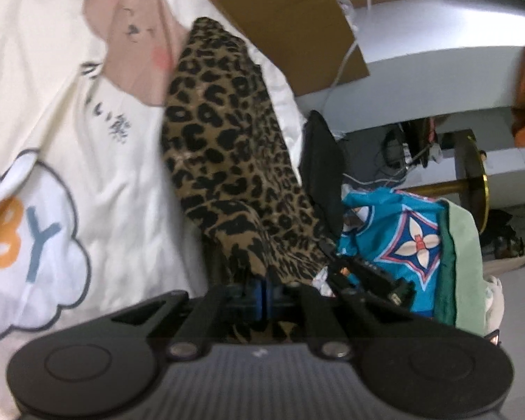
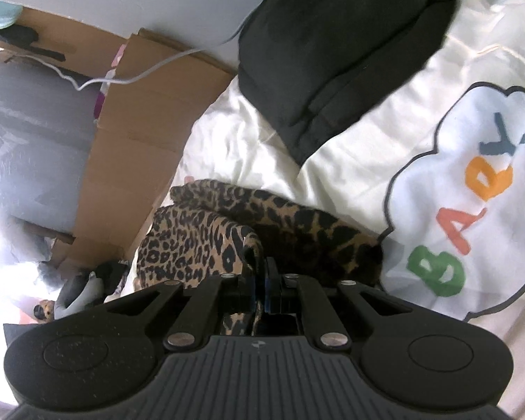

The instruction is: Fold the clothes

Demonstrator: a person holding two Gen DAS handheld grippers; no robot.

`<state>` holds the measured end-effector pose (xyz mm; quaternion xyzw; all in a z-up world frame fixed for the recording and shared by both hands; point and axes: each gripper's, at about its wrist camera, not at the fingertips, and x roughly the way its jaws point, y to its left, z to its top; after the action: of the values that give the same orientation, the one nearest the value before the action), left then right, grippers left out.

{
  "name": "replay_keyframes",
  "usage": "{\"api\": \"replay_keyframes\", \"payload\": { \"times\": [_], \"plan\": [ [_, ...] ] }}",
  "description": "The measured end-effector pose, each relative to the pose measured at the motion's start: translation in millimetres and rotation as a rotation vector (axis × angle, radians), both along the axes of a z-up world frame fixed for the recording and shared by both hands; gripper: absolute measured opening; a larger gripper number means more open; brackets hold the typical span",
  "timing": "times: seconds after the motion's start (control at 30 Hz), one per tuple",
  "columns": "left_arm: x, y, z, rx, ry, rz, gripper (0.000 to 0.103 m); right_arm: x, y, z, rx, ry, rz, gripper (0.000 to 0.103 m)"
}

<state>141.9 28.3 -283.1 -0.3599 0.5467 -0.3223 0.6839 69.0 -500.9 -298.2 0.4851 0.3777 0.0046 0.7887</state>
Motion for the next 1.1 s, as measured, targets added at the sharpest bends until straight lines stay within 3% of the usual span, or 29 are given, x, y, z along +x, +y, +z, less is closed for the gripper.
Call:
{"api": "replay_keyframes", "payload": {
  "times": [0.13,0.37,0.47,0.57,0.7,0.8,0.9,1.1],
  "plan": [
    [2.4,-13.9,-7.5,0.045,0.041,-0.055,0.004,-2.8,-7.6,-8.0,0.009,0.023,-0.027,0.002],
    [0.0,-28.8,-31.3,0.095,0.107,-0.117,0.018,2.7,-7.0,-3.5,-0.016,0.01,-0.011,0.002],
    [-0.3,-30.6,-36.8,0.106,0.117,-0.137,0.017,8.2,-9.4,6.6,-0.014,-0.02,-0.009,0.002],
    [-1.7,-27.8,-37.0,0.07,0.111,-0.146,0.004,12.8,-12.0,17.9,-0.018,-0.051,-0.009,0.002],
    [-2.5,-21.9,-33.1,0.019,0.082,-0.139,0.005,16.4,-17.2,28.3,-0.01,-0.074,-0.018,0.002],
    [-4.9,-19.1,-38.1,0.035,0.095,-0.148,0.004,18.9,-18.2,35.9,-0.031,-0.093,-0.015,0.002],
    [-8.0,-21.9,-42.8,0.059,0.093,-0.163,0.004,16.9,-20.7,29.6,-0.029,-0.073,-0.021,0.002],
    [-5.7,-16.5,-50.2,0.099,0.1,-0.147,0.003,6.2,-22.5,-10.7,-0.008,0.041,-0.041,0.002]
  ]
}}
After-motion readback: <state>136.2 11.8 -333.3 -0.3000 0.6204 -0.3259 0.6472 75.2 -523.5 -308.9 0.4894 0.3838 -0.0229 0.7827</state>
